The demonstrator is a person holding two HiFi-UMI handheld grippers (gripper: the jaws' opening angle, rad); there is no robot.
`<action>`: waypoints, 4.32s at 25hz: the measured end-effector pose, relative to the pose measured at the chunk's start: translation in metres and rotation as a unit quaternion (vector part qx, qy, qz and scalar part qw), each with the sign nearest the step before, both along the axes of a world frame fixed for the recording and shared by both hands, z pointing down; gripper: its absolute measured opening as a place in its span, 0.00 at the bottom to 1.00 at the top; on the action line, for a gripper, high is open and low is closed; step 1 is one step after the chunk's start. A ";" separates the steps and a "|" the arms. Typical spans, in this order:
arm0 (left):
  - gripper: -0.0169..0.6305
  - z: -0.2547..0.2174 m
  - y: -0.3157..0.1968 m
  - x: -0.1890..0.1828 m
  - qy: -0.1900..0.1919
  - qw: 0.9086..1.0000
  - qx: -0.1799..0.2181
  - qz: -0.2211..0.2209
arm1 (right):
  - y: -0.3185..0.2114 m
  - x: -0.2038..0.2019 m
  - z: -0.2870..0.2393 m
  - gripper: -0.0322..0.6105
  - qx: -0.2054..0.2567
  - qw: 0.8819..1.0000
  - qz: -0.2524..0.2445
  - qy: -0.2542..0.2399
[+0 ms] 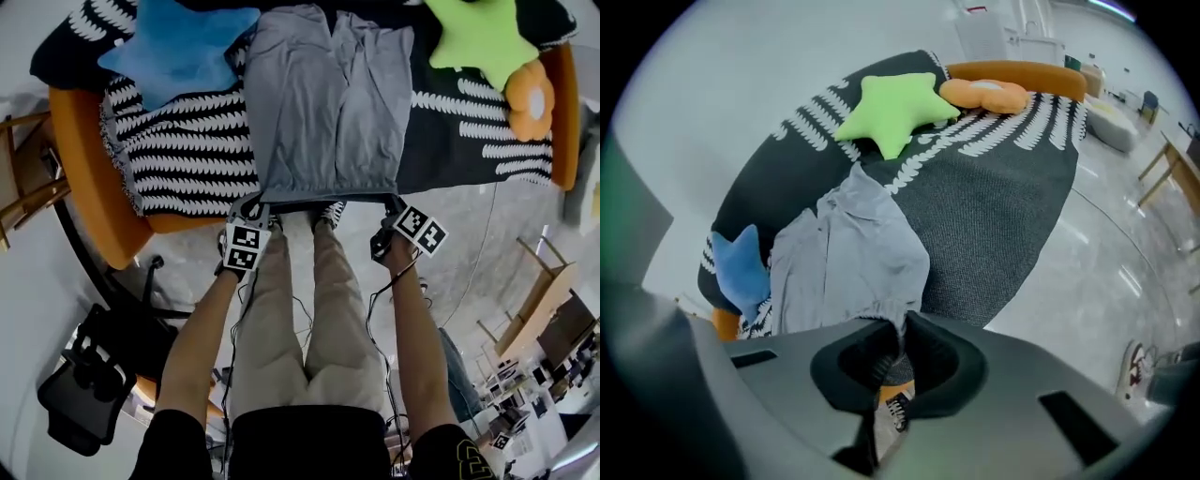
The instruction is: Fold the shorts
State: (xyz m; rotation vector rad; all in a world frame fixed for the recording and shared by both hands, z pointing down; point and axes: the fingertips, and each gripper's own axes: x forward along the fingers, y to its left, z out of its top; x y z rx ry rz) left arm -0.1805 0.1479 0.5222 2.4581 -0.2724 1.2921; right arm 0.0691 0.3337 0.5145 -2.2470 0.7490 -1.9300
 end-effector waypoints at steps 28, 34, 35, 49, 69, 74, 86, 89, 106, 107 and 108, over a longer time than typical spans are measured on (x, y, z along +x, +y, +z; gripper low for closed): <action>0.56 0.036 0.023 -0.053 -0.040 0.983 -0.033 -0.179 | 0.068 -0.054 0.054 0.44 0.049 0.964 -0.255 -0.051; 0.59 0.026 0.019 -0.071 0.005 0.981 -0.030 -0.193 | 0.056 -0.085 0.036 0.64 0.093 0.957 -0.266 -0.076; 0.59 0.024 0.022 -0.075 0.012 0.980 -0.037 -0.195 | 0.060 -0.091 0.035 0.67 0.086 0.954 -0.275 -0.080; 0.62 -0.005 0.029 -0.081 0.051 0.989 -0.111 -0.087 | 0.062 -0.085 -0.006 0.98 0.035 0.883 -0.464 -0.070; 0.62 0.074 0.264 0.148 0.033 0.838 -0.398 -0.371 | -0.217 0.243 0.033 0.49 0.059 0.898 -0.430 0.072; 0.62 0.101 0.271 0.193 0.063 0.787 -0.430 -0.439 | -0.240 0.249 0.062 0.44 0.064 0.907 -0.413 0.050; 0.63 0.147 0.237 0.197 0.100 0.739 -0.414 -0.522 | -0.243 0.224 0.073 0.34 0.090 0.900 -0.425 0.030; 0.63 0.151 0.246 0.186 0.119 0.717 -0.426 -0.539 | -0.244 0.224 0.076 0.34 0.092 0.899 -0.427 0.034; 0.08 0.090 0.243 0.180 0.172 0.731 -0.443 -0.490 | -0.227 0.242 0.057 0.08 0.056 0.895 -0.435 0.080; 0.08 0.082 0.243 0.181 0.170 0.732 -0.440 -0.492 | -0.226 0.247 0.054 0.08 0.053 0.896 -0.434 0.083; 0.07 0.075 0.242 0.183 0.170 0.731 -0.439 -0.493 | -0.225 0.253 0.050 0.08 0.049 0.896 -0.434 0.087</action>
